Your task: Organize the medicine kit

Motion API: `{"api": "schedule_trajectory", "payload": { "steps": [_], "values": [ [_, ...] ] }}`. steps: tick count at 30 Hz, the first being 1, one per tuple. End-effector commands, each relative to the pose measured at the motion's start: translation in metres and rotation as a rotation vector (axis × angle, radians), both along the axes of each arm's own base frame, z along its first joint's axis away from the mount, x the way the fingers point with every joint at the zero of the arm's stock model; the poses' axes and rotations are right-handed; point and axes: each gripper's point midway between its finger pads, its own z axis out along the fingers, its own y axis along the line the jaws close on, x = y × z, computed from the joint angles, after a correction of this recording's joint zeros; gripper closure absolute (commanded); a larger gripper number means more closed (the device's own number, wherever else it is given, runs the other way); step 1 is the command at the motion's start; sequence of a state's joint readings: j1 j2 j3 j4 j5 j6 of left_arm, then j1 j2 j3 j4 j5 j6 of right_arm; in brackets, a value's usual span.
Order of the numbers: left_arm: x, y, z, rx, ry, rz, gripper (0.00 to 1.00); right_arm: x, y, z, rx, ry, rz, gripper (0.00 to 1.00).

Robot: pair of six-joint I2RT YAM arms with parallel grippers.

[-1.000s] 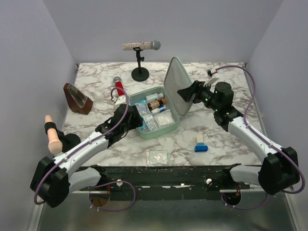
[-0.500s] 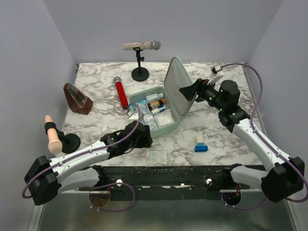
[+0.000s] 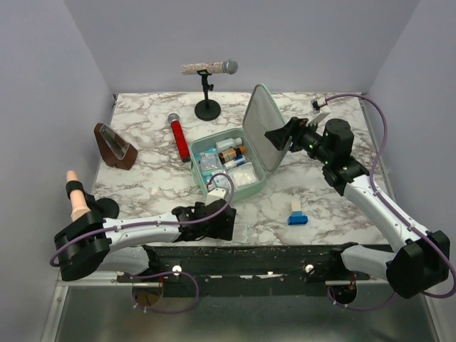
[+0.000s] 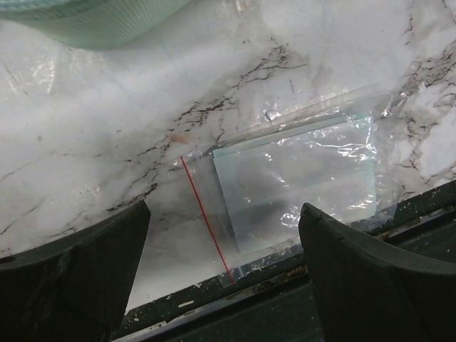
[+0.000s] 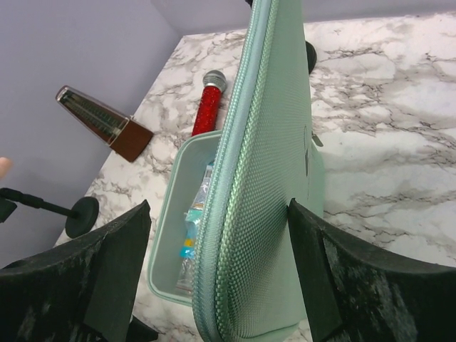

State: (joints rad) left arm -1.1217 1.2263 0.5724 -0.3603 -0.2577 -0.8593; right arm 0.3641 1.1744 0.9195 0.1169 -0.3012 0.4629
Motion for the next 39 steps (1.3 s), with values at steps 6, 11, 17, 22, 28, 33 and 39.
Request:
{"api": "schedule_trajectory", "payload": {
  "steps": [6,11,17,22,28,33,39],
  "values": [
    [-0.013,0.003,-0.029,0.052,0.057,-0.016,0.19,-0.008,-0.005,-0.012,-0.007,0.035,-0.002,0.14],
    [-0.020,0.015,-0.045,0.181,0.078,-0.035,0.45,-0.007,-0.008,-0.009,-0.020,0.045,-0.021,0.13],
    [-0.029,0.024,-0.052,0.289,0.064,-0.058,0.67,-0.009,-0.005,-0.011,-0.013,0.062,-0.004,0.13],
    [-0.030,0.023,-0.050,0.313,0.040,-0.053,1.00,-0.012,-0.006,-0.015,-0.015,0.070,-0.003,0.13],
    [-0.019,0.013,-0.005,0.122,-0.062,0.001,1.00,-0.013,-0.003,-0.011,-0.002,0.076,0.010,0.13],
    [-0.010,0.006,0.046,-0.094,-0.168,0.020,1.00,-0.017,-0.005,0.002,0.008,0.046,0.009,0.13],
    [-0.001,-0.002,0.115,-0.318,-0.288,0.012,1.00,-0.018,-0.003,0.008,0.024,0.053,0.024,0.12]
  ]
}}
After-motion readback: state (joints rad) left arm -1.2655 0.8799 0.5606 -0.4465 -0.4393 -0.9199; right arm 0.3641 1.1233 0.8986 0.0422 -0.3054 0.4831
